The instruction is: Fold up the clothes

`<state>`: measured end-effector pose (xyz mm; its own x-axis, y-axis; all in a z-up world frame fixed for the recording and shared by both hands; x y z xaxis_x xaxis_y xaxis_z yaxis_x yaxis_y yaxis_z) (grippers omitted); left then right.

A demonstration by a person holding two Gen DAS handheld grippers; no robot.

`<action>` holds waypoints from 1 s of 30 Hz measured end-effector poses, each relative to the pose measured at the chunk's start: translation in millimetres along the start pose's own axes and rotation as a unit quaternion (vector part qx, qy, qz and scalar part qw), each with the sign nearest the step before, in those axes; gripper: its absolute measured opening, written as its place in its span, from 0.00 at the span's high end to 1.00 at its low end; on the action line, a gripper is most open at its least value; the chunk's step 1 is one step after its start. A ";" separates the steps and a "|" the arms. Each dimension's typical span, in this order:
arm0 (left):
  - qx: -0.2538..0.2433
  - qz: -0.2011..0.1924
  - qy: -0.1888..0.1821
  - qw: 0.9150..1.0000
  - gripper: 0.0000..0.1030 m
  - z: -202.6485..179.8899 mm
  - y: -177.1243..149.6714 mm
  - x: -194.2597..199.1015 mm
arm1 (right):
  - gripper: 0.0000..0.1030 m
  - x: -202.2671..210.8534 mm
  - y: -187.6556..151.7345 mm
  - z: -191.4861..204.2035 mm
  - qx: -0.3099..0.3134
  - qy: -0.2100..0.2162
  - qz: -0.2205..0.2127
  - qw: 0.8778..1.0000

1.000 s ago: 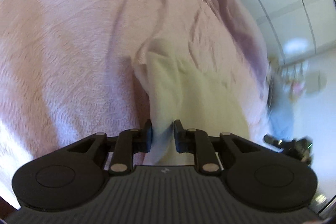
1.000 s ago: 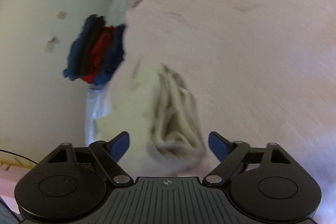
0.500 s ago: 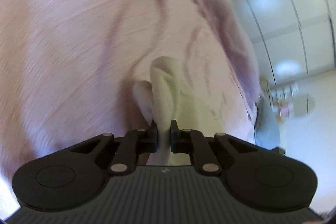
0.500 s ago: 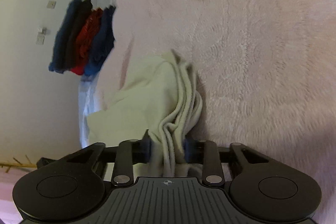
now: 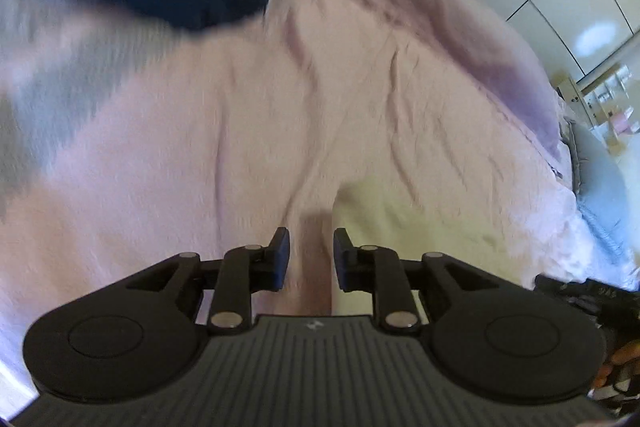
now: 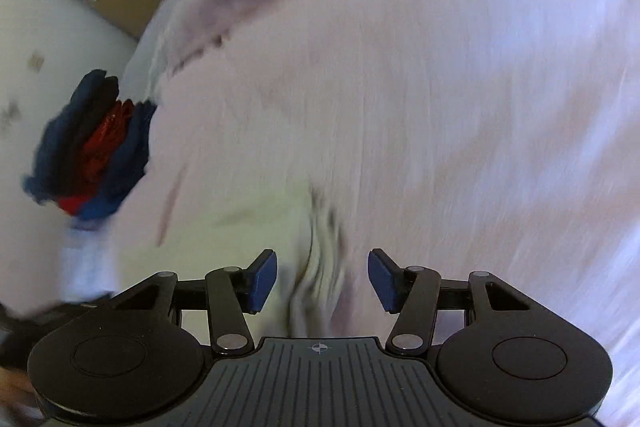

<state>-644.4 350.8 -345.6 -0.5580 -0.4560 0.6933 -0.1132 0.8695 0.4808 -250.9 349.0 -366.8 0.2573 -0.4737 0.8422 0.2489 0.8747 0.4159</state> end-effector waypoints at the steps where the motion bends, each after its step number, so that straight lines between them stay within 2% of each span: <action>1: -0.012 0.003 -0.008 1.000 0.83 -7.3 0.3 -4.0 | 0.47 -1.9 1.1 11.3 0.032 -0.003 -0.013 0.999; 4: -0.057 0.028 -0.019 0.998 0.83 -29.9 -0.7 -35.6 | 0.47 -8.4 3.8 45.3 0.126 -0.013 -0.053 0.990; 7: -0.077 0.039 0.012 0.996 0.84 -25.2 -9.2 -73.1 | 0.48 -45.7 -14.4 71.0 0.200 -0.027 -0.055 0.978; 8: -0.076 0.040 0.023 0.996 0.84 -20.1 -11.9 -83.2 | 0.48 -60.6 -19.0 71.5 0.221 -0.052 -0.039 0.973; 10: -0.058 0.028 0.033 0.997 0.91 -10.5 -12.7 -83.6 | 0.48 -79.7 -25.0 60.7 0.227 -0.096 -0.025 0.969; 11: -0.056 0.022 0.040 0.997 0.91 -10.1 -12.0 -75.5 | 0.47 -78.7 -23.3 54.2 0.210 -0.106 -0.022 0.972; 14: -0.063 0.015 0.064 0.996 0.90 -18.5 -16.1 -43.9 | 0.47 -42.1 -21.1 34.5 0.166 -0.096 -0.034 0.981; 16: -0.064 0.017 0.071 0.995 0.90 -32.4 -24.2 -17.3 | 0.48 -10.4 -25.1 36.2 0.159 -0.074 -0.044 0.983; 19: -0.074 0.030 0.061 0.995 0.90 -63.6 -41.9 8.8 | 0.48 33.8 -47.2 51.0 0.174 -0.027 -0.058 0.983; 22: -0.083 0.049 0.041 0.995 0.89 -90.4 -66.6 7.2 | 0.48 46.8 -73.3 64.0 0.210 -0.033 -0.056 0.975; 23: -0.079 0.058 0.039 0.994 0.89 -93.5 -76.2 -0.8 | 0.52 40.8 -85.0 65.5 0.221 -0.041 -0.044 0.973; 24: -0.073 0.066 0.043 0.994 0.87 -92.0 -85.5 -11.3 | 0.60 28.6 -95.6 64.9 0.233 -0.052 -0.025 0.971; 27: -0.051 0.072 0.070 0.994 0.87 -79.5 -103.5 -33.4 | 0.60 -11.4 -111.9 56.9 0.251 -0.066 0.000 0.966; 30: -0.040 0.058 0.082 0.994 0.87 -77.4 -100.7 -27.6 | 0.60 -14.1 -102.7 50.8 0.223 -0.048 0.015 0.973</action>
<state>-554.0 261.1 -371.6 -0.4206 -0.3833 0.8223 0.0134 0.9037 0.4281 -327.5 271.1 -404.0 0.1645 -0.4551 0.8751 -0.1932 0.8551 0.4810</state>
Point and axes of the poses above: each gripper's, at about its wrist camera, not at the fingertips, and x roughly against the way its jaws point, z to its left, y to its top, the point moved 4 cm from there along -x, roughly the way its jaws point, and after that the axes turned 10 degrees about -y, right-handed, at the moved point
